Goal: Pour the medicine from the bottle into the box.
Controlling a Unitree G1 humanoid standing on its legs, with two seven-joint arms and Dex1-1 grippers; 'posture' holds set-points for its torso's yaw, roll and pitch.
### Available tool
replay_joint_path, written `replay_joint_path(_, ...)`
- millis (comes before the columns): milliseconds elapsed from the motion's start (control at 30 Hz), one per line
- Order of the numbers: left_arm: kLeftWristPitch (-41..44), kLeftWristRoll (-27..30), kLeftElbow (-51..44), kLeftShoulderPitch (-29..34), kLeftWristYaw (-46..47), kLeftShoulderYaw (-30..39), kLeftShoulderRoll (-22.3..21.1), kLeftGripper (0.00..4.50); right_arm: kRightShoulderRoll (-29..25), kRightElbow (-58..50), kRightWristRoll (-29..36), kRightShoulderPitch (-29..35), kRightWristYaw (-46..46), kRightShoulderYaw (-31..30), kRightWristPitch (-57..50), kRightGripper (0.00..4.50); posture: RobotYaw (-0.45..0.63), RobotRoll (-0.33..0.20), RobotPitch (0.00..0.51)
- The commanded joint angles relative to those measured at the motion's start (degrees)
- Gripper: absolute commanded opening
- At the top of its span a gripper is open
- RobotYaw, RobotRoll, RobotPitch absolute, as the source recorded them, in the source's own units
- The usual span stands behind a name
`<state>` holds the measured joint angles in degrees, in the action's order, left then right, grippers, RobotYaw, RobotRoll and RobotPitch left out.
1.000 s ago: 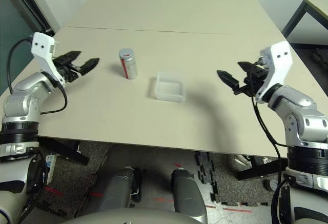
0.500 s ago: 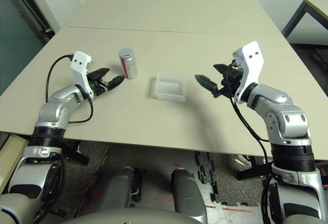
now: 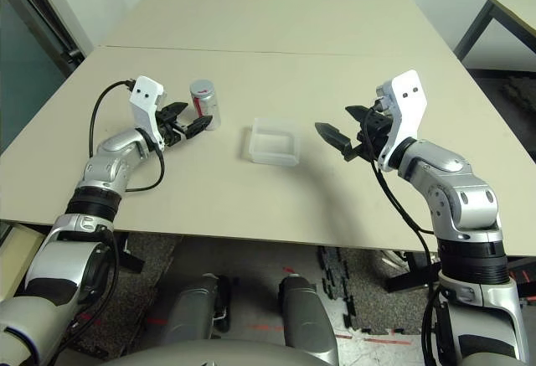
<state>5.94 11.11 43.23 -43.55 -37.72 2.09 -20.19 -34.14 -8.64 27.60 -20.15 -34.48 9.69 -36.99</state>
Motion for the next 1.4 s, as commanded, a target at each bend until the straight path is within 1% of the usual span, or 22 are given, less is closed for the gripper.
replay_joint_path(33,-2.2,-1.1,4.0,-1.6,-0.4,0.3,0.3,4.45,0.1,0.1,-0.1,-0.6,0.2,0.4,0.2,4.5,-0.11,0.0,0.083)
replay_joint_path(267,-7.4,-3.0,14.3,-6.9,0.6,0.0,3.0,4.45,1.1,0.3,-0.4,-1.4,0.5,-0.5,0.0,4.5,-0.11,0.0,0.081)
replay_joint_path(533,-10.9,-4.5,21.1,-10.3,1.7,0.6,4.2,4.45,1.8,0.1,-0.4,-2.1,0.8,-0.8,-0.4,4.5,-0.12,0.0,0.079)
replay_joint_path(867,-12.7,-6.5,25.1,-11.5,3.5,0.3,4.3,4.45,2.2,0.2,-0.5,-2.4,1.2,-0.7,-0.3,4.5,-0.13,0.0,0.073)
replay_joint_path(1067,-14.1,-7.6,27.0,-13.5,5.1,0.6,4.7,4.45,2.3,0.4,-0.6,-2.8,1.1,-1.0,-0.2,4.5,-0.12,0.0,0.071)
replay_joint_path(1400,-14.2,-8.4,29.1,-15.1,6.1,0.6,5.2,4.45,2.7,0.0,-0.8,-3.2,1.2,-0.9,-0.5,4.5,-0.14,0.0,0.072)
